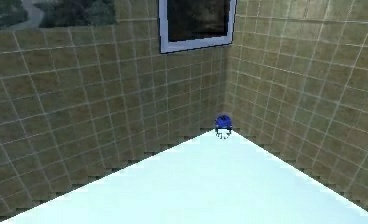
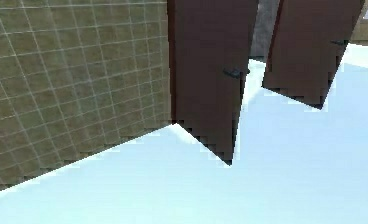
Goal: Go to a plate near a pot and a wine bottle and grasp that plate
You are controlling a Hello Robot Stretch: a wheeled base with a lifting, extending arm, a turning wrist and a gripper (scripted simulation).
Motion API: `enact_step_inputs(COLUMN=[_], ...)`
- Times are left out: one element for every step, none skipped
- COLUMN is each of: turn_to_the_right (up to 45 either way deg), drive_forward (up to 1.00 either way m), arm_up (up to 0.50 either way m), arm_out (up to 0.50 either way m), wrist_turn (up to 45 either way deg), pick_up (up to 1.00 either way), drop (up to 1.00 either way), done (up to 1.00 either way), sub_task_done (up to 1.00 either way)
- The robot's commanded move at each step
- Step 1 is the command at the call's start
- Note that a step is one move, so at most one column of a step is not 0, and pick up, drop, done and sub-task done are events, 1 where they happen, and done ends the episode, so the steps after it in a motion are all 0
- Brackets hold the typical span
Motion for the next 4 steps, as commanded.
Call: enact_step_inputs(turn_to_the_right=[0.0,45.0,45.0,3.0], drive_forward=[0.05,0.0,0.0,0.0], arm_up=[0.0,0.0,0.0,0.0], arm_out=[0.0,0.0,0.0,0.0], wrist_turn=[0.0,0.0,0.0,0.0], pick_up=[0.0,0.0,0.0,0.0], drop=[0.0,0.0,0.0,0.0], done=[0.0,0.0,0.0,0.0], sub_task_done=[0.0,0.0,0.0,0.0])
